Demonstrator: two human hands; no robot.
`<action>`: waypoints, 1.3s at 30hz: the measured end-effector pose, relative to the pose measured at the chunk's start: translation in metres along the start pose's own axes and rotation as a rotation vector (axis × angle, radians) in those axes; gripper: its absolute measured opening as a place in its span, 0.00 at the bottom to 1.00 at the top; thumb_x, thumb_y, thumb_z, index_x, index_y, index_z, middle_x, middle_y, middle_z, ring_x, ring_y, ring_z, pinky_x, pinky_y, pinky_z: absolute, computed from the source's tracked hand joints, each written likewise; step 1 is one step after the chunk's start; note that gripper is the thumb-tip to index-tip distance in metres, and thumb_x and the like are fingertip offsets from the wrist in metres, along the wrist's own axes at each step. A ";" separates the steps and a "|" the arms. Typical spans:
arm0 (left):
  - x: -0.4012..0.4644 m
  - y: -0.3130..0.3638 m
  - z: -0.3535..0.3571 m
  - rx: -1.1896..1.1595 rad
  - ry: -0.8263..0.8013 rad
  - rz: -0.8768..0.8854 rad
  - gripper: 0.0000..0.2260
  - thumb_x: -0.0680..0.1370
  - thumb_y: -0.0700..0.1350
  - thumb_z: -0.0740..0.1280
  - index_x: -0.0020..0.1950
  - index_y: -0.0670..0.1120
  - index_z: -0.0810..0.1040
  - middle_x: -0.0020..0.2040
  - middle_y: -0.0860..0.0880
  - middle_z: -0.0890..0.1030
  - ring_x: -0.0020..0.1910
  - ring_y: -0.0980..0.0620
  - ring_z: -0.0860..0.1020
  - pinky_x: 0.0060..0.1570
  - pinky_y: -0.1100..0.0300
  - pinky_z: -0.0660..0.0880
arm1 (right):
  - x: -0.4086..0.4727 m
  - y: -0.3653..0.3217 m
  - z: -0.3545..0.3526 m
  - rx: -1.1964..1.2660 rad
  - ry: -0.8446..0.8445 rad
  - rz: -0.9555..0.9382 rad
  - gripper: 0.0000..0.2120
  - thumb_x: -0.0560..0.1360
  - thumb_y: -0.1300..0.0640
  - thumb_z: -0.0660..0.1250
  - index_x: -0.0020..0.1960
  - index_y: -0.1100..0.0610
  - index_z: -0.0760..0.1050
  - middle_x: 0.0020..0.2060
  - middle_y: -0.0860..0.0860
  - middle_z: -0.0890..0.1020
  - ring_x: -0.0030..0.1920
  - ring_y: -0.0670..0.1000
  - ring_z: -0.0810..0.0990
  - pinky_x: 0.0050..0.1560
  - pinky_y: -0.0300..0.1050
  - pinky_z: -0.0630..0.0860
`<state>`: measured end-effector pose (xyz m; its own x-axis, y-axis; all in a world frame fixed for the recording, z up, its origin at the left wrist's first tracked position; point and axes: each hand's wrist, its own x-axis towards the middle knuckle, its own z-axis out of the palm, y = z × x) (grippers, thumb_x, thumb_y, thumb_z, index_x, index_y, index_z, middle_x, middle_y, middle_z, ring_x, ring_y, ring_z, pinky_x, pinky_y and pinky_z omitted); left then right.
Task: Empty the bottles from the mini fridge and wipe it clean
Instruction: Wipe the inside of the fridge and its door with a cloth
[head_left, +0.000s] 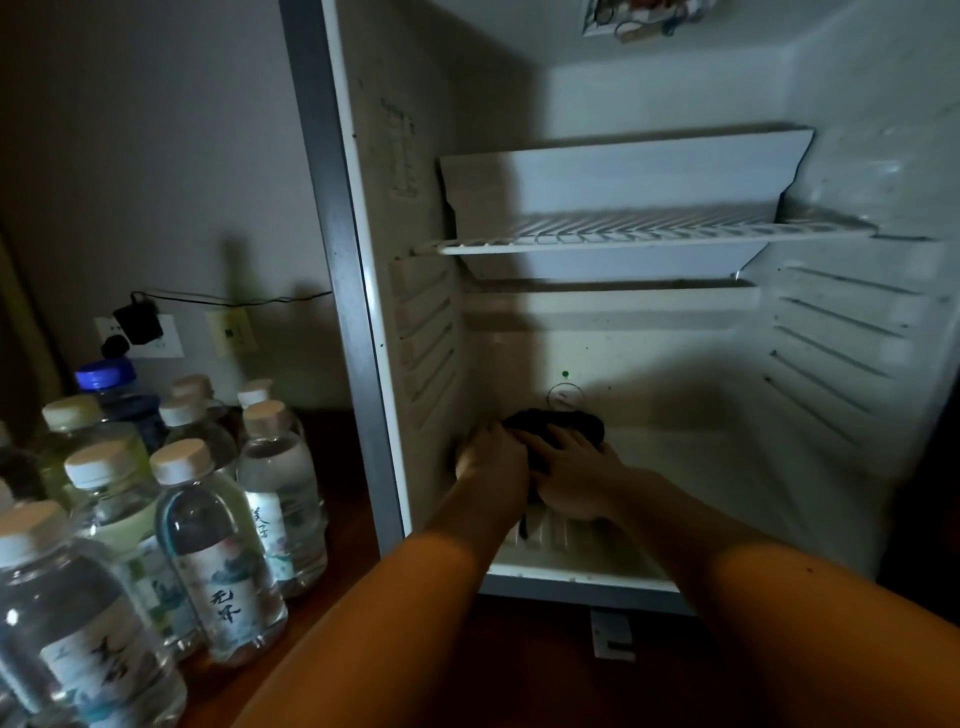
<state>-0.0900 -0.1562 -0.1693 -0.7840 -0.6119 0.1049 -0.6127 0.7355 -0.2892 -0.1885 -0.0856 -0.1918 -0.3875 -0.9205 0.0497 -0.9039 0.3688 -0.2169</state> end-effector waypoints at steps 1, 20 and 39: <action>-0.004 -0.003 0.003 -0.018 0.009 0.015 0.21 0.80 0.47 0.63 0.71 0.42 0.68 0.69 0.42 0.70 0.67 0.43 0.69 0.66 0.50 0.70 | -0.003 0.000 -0.002 -0.009 -0.002 0.001 0.28 0.80 0.41 0.49 0.76 0.35 0.41 0.79 0.46 0.45 0.78 0.55 0.42 0.74 0.64 0.44; -0.140 -0.013 -0.021 -0.262 -0.115 0.040 0.17 0.79 0.46 0.62 0.68 0.48 0.70 0.63 0.44 0.73 0.59 0.43 0.74 0.59 0.49 0.74 | -0.138 -0.057 -0.009 -0.162 0.045 -0.034 0.25 0.81 0.46 0.55 0.76 0.43 0.52 0.74 0.54 0.59 0.70 0.62 0.59 0.69 0.57 0.63; -0.193 -0.047 0.008 -0.767 0.672 -0.263 0.27 0.72 0.49 0.73 0.63 0.43 0.63 0.61 0.44 0.70 0.61 0.45 0.72 0.57 0.57 0.72 | -0.136 -0.075 -0.039 0.611 0.479 0.308 0.22 0.78 0.60 0.64 0.70 0.52 0.67 0.63 0.54 0.74 0.59 0.56 0.76 0.52 0.43 0.75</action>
<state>0.0912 -0.0748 -0.1840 -0.3674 -0.6645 0.6507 -0.4865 0.7336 0.4745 -0.0753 0.0170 -0.1449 -0.7612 -0.5845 0.2810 -0.5409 0.3330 -0.7724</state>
